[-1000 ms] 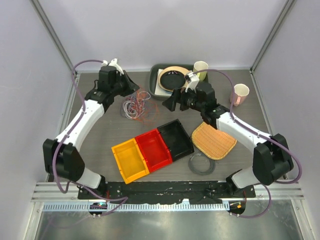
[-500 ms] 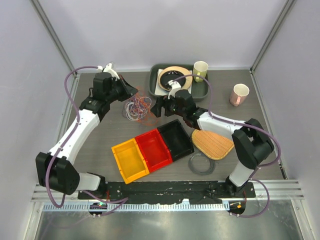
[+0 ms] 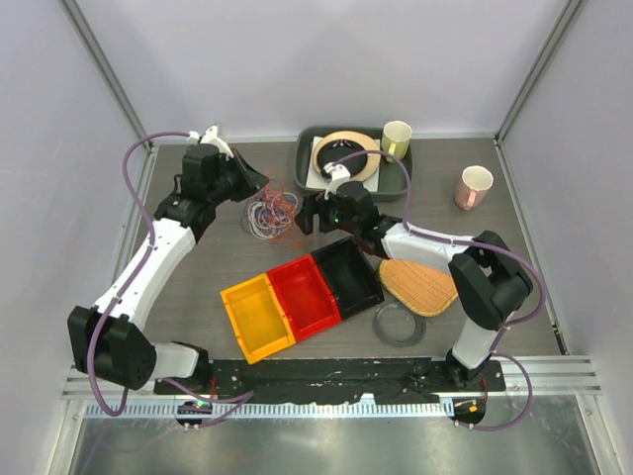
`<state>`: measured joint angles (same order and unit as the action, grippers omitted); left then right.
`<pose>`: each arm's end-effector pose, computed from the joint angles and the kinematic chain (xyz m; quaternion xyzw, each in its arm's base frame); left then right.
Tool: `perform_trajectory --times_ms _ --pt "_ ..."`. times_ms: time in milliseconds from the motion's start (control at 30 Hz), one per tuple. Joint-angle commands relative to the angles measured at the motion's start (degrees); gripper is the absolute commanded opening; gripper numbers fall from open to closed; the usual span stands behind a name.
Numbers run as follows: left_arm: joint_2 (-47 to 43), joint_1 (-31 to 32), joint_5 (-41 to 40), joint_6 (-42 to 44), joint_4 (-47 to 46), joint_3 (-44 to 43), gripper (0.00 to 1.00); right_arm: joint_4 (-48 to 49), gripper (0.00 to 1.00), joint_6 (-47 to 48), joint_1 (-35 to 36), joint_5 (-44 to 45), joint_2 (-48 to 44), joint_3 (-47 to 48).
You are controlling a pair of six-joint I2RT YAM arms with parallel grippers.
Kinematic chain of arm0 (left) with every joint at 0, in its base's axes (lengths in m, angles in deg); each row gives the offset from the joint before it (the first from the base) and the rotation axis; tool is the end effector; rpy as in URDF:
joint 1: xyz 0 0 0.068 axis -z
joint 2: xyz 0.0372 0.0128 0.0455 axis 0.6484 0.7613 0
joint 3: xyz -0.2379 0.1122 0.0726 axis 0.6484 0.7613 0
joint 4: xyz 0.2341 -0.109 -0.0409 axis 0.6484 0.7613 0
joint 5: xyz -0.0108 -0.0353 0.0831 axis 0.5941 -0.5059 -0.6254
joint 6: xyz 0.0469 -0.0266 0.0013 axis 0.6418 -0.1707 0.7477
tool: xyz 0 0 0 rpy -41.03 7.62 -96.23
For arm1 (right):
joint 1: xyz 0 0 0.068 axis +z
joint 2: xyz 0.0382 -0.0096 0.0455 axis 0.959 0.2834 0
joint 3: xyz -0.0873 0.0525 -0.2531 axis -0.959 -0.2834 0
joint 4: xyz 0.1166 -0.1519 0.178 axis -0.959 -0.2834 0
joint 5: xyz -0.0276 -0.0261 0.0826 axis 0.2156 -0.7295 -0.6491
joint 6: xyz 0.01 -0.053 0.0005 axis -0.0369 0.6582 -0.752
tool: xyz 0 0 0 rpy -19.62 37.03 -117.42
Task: Untangle the cables
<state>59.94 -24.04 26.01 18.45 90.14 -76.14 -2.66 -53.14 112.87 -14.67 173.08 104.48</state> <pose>0.2927 -0.0922 0.3577 -0.1281 0.8207 -0.3226 0.4538 0.3045 0.2543 0.2319 -0.1740 0.8086 0.3111 0.4680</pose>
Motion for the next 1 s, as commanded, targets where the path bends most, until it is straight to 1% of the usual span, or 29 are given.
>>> perform_trajectory --times_ms 0,67,133,167,200,233,267,300,433,567,667,800,900,967 --pt "-0.05 -0.21 -3.49 0.39 1.63 -2.88 0.00 -0.45 0.82 0.11 0.13 11.77 -6.00 -0.78" --pt "0.04 -0.21 -4.82 0.30 2.34 -2.88 0.00 -0.89 0.82 0.37 0.31 13.88 -8.64 -2.09" --pt "0.48 -0.30 -4.47 0.21 2.60 -3.23 0.00 -1.77 0.82 1.59 0.57 13.19 -10.22 -2.80" --pt "0.65 -0.21 -4.29 0.21 2.60 -3.32 0.00 -1.77 0.82 2.56 0.74 11.79 -10.40 -3.06" --pt "0.74 -0.21 -4.20 0.04 2.60 -3.32 0.00 -1.51 0.82 3.44 1.09 7.78 -10.32 -3.15" --pt "1.00 -0.21 -4.12 0.04 2.25 -3.41 0.00 -1.51 0.82 5.10 1.79 6.78 -10.06 -2.98" --pt "1.09 -0.30 -4.03 -0.14 2.16 -3.41 0.00 -1.51 0.82 6.16 2.24 3.29 -8.83 -2.63" --pt "1.18 -0.30 -4.11 -0.31 1.99 -3.41 0.00 -1.60 0.81 6.96 2.59 1.69 -8.04 -2.37" --pt "1.79 -0.30 -4.11 -0.23 2.60 -3.94 0.00 -3.70 0.80 8.46 4.08 2.38 -2.86 1.58" --pt "2.15 -0.30 -5.43 -0.05 3.21 -4.46 0.00 -1.70 0.79 7.40 4.44 -2.19 -0.12 2.38" --pt "2.32 -0.21 -5.43 0.13 3.92 -4.90 0.00 -0.11 0.78 7.40 5.14 -1.32 -0.21 1.77" --pt "1.89 -0.30 -5.78 0.04 4.27 -5.16 0.00 -2.12 0.78 7.49 5.32 -2.02 0.58 3.53" --pt "2.06 -0.30 -6.49 0.13 4.53 -5.43 0.00 -0.72 0.78 7.40 6.10 -2.46 -0.64 2.04" --pt "2.32 -0.38 -7.10 0.13 4.79 -5.87 0.00 -2.46 0.78 7.75 6.28 -0.89 -2.31 1.77"
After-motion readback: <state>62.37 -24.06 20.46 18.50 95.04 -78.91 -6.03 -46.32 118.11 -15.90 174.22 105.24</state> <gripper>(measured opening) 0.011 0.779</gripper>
